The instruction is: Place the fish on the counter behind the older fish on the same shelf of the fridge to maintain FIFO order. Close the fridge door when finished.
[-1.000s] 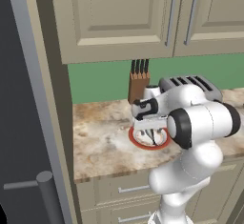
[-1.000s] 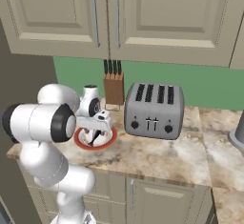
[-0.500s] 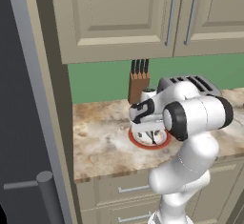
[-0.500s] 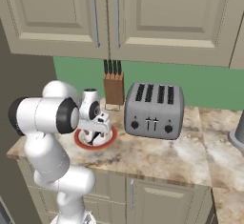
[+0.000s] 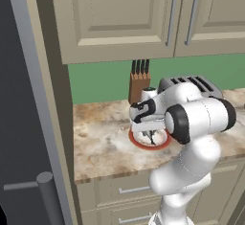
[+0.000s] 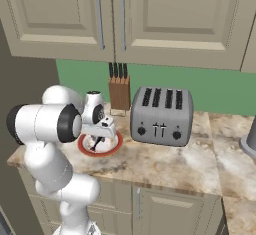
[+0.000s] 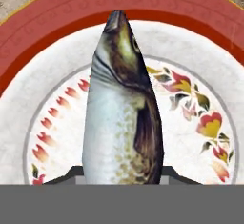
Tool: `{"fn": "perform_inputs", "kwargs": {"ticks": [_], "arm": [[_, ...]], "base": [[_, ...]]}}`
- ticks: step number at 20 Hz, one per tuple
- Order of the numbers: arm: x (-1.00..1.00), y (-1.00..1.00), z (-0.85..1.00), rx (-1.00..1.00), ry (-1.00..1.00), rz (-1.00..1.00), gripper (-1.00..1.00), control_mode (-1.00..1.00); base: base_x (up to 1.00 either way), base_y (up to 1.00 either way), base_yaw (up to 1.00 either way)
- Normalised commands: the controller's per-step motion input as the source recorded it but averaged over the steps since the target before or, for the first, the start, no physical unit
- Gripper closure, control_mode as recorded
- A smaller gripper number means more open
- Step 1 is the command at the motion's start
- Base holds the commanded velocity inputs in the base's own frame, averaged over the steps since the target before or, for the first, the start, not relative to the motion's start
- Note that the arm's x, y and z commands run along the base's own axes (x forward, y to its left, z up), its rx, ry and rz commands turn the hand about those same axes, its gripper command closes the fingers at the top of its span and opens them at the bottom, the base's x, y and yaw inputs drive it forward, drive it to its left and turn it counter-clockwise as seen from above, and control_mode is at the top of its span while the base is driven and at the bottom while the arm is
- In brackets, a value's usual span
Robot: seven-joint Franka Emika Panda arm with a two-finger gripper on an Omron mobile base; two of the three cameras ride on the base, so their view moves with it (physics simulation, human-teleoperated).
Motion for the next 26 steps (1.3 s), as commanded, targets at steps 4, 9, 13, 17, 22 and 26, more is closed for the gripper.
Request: {"fn": "perform_inputs", "kwargs": {"ticks": [4, 9, 13, 17, 22, 26], "arm": [[-0.59, -0.04, 0.87, 0.01, -0.21, 0.00, 1.00, -1.00], [-0.97, -0.02, 0.96, 0.04, -0.22, 0.00, 1.00, -1.00], [-0.80, 0.00, 1.00, 0.04, -0.16, 0.00, 1.00, -1.00], [-0.18, 0.00, 0.23, 0.03, -0.03, -0.10, 1.00, -1.00], [-0.29, -0.04, 0.20, 0.00, -0.04, -0.01, 1.00, -1.00], [-0.67, -0.01, 0.89, 0.00, -0.12, -0.01, 1.00, -1.00]], "base": [[0.00, 0.00, 0.00], [0.00, 0.00, 0.00], [0.00, 0.00, 0.00], [0.00, 0.00, 0.00], [0.00, 0.00, 0.00], [0.00, 0.00, 0.00]]}}
